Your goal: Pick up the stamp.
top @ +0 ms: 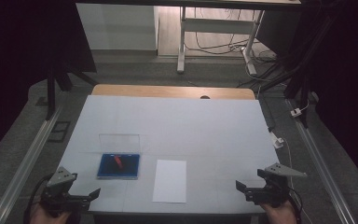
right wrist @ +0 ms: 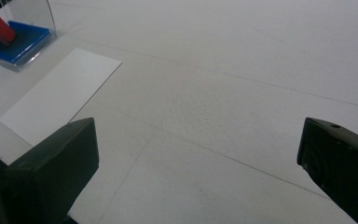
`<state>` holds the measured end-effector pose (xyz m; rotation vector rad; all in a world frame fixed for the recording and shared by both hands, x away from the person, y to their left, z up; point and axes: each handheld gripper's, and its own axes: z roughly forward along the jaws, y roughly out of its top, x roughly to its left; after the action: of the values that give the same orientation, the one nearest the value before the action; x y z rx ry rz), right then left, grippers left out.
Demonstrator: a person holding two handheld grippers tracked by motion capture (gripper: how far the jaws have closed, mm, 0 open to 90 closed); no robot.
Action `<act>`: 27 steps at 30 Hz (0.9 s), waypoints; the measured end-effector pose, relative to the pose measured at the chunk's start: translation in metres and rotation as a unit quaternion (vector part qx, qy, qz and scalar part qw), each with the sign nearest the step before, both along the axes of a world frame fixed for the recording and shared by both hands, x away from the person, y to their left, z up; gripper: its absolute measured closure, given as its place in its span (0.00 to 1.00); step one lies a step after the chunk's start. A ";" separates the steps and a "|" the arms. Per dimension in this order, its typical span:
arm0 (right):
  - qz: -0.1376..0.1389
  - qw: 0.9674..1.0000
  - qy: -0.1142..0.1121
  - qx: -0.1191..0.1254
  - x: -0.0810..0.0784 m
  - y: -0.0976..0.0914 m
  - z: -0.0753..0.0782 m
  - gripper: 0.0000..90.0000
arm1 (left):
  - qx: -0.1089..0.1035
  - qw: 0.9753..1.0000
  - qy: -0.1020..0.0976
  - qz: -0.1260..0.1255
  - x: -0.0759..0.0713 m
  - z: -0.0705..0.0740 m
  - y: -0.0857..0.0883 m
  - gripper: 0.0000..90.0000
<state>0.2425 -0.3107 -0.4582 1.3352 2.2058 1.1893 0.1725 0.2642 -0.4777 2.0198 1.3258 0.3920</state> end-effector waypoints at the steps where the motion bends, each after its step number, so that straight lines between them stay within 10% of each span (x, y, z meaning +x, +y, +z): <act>1: 0.005 1.000 0.000 -0.002 0.000 0.002 0.000 0.00 | 0.000 1.000 0.001 -0.001 0.000 0.000 0.000 0.02; 27: 0.038 0.999 -0.002 -0.024 -0.002 0.008 0.000 0.00 | -0.005 1.000 0.004 0.000 0.000 -0.001 0.000 0.02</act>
<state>0.2409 -0.3022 -0.4585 1.2390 2.2857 1.1572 0.1726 0.2646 -0.4783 2.0160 1.3297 0.3754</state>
